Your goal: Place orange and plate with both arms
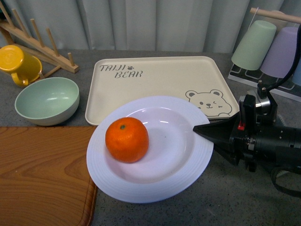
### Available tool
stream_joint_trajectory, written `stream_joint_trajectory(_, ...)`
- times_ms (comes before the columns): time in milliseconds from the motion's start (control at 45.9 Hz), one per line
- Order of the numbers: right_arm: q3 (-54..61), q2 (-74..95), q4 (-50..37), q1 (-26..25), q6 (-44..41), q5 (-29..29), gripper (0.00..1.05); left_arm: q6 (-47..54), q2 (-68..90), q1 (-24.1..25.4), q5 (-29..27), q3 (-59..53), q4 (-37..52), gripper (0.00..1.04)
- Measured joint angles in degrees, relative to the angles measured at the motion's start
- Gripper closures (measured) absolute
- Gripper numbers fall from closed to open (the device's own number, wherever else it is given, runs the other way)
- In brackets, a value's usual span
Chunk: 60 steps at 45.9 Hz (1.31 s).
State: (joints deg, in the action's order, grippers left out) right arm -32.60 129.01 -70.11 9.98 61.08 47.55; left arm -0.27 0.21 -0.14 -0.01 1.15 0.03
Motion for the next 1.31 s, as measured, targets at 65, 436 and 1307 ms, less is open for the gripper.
stream_joint_trajectory(65,-0.20,0.00,-1.09,-0.07,1.51,0.15,1.03,0.00,0.00,0.00,0.00,0.00,0.00,0.06)
stream_joint_trajectory(436,-11.85,3.93,0.11,-1.03,9.79,-2.21,1.03,0.00,0.00,0.00,0.00,0.00,0.00,0.06)
stream_joint_trajectory(1307,-40.11,15.56,25.33,-0.09,6.29,-8.44,0.97,0.00,0.00,0.00,0.00,0.00,0.00,0.06)
